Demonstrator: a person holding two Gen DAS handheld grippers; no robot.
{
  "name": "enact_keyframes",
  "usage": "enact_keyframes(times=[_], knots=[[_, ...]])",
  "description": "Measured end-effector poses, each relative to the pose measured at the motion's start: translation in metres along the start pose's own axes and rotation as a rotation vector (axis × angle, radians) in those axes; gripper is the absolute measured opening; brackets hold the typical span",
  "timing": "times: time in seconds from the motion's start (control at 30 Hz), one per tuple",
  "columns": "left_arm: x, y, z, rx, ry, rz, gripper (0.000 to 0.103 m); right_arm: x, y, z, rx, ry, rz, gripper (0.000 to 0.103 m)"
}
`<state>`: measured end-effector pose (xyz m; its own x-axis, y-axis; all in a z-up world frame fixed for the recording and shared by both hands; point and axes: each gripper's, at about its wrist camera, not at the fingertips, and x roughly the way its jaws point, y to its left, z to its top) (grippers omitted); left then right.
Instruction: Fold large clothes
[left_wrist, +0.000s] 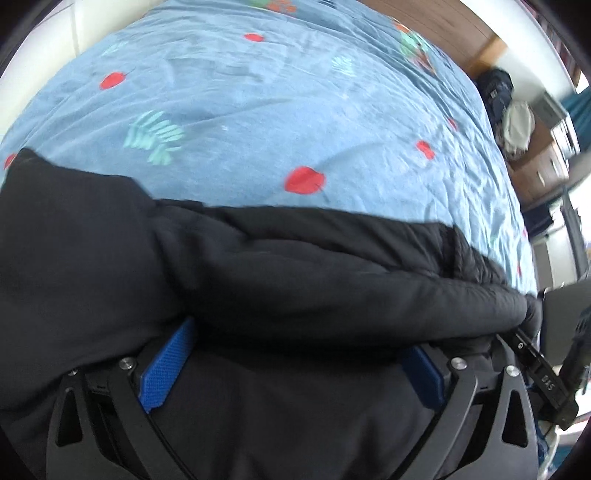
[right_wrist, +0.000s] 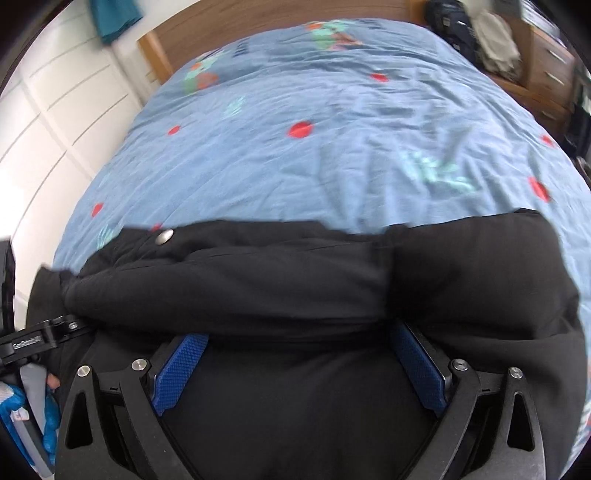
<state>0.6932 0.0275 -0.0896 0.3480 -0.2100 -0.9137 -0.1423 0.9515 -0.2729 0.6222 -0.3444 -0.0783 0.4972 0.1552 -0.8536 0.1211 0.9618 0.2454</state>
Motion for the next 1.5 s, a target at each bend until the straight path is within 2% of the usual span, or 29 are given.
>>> enact_keyframes(times=[0.07, 0.17, 0.2, 0.27, 0.37, 0.43, 0.53, 0.57, 0.6, 0.67, 0.73, 0.8, 0.87, 0.93, 0.97, 1.0, 1.1, 1.27, 1.33, 1.4, 1.43, 1.5], knots=[[-0.006, 0.014, 0.003, -0.037, -0.006, -0.008, 0.103, -0.001, -0.018, 0.002, 0.045, 0.005, -0.026, 0.097], [-0.026, 0.042, 0.008, -0.136, -0.057, -0.002, 0.103, -0.008, -0.035, 0.003, 0.086, -0.007, -0.076, 0.097], [-0.038, 0.056, 0.009, -0.188, -0.086, 0.008, 0.103, -0.012, -0.042, 0.004, 0.1, -0.013, -0.107, 0.097], [-0.053, 0.072, 0.009, -0.221, -0.119, 0.053, 0.103, -0.021, -0.054, 0.004, 0.136, -0.033, -0.153, 0.097], [-0.076, 0.081, 0.003, -0.188, -0.17, 0.063, 0.103, -0.041, -0.064, 0.001, 0.166, -0.074, -0.154, 0.097], [-0.089, 0.076, -0.005, -0.141, -0.202, 0.035, 0.103, -0.056, -0.057, -0.002, 0.136, -0.103, -0.13, 0.097], [-0.091, 0.057, -0.016, -0.066, -0.19, 0.003, 0.103, -0.075, -0.029, -0.011, 0.066, -0.141, -0.037, 0.097], [-0.087, 0.05, -0.02, -0.042, -0.171, -0.014, 0.103, -0.078, -0.016, -0.017, 0.026, -0.135, -0.001, 0.097], [-0.082, 0.042, -0.028, -0.011, -0.151, -0.03, 0.103, -0.078, -0.006, -0.023, -0.009, -0.125, 0.004, 0.097], [-0.075, 0.034, -0.041, 0.032, -0.132, -0.013, 0.103, -0.073, 0.005, -0.04, -0.071, -0.09, -0.01, 0.097], [-0.061, 0.039, -0.054, 0.06, -0.098, 0.008, 0.103, -0.064, 0.0, -0.06, -0.097, -0.042, -0.005, 0.097], [-0.055, 0.058, -0.062, 0.042, -0.088, 0.027, 0.103, -0.06, -0.022, -0.072, -0.068, -0.03, -0.006, 0.097], [-0.059, 0.081, -0.067, 0.018, -0.088, 0.05, 0.103, -0.063, -0.05, -0.077, -0.029, -0.029, -0.048, 0.097], [-0.071, 0.1, -0.071, -0.01, -0.102, 0.129, 0.103, -0.068, -0.078, -0.079, 0.0, -0.019, -0.14, 0.097], [-0.078, 0.107, -0.073, -0.018, -0.118, 0.146, 0.103, -0.071, -0.092, -0.081, 0.015, -0.012, -0.201, 0.097], [-0.091, 0.116, -0.079, -0.028, -0.149, 0.122, 0.103, -0.076, -0.101, -0.083, 0.029, -0.015, -0.228, 0.097], [-0.123, 0.126, -0.102, -0.06, -0.227, 0.006, 0.103, -0.099, -0.113, -0.091, 0.061, -0.053, -0.177, 0.097], [-0.138, 0.123, -0.144, -0.031, -0.275, -0.078, 0.103, -0.133, -0.078, -0.115, -0.019, -0.136, -0.047, 0.097], [-0.13, 0.127, -0.16, -0.046, -0.264, -0.083, 0.103, -0.136, -0.062, -0.128, -0.033, -0.13, 0.019, 0.097], [-0.116, 0.137, -0.171, -0.058, -0.245, -0.035, 0.103, -0.129, -0.053, -0.138, -0.041, -0.103, 0.057, 0.097], [-0.111, 0.143, -0.178, -0.067, -0.233, -0.019, 0.103, -0.124, -0.051, -0.144, -0.044, -0.083, 0.049, 0.097], [-0.101, 0.163, -0.186, -0.115, -0.194, -0.059, 0.103, -0.115, -0.057, -0.156, -0.03, -0.051, 0.034, 0.097]])
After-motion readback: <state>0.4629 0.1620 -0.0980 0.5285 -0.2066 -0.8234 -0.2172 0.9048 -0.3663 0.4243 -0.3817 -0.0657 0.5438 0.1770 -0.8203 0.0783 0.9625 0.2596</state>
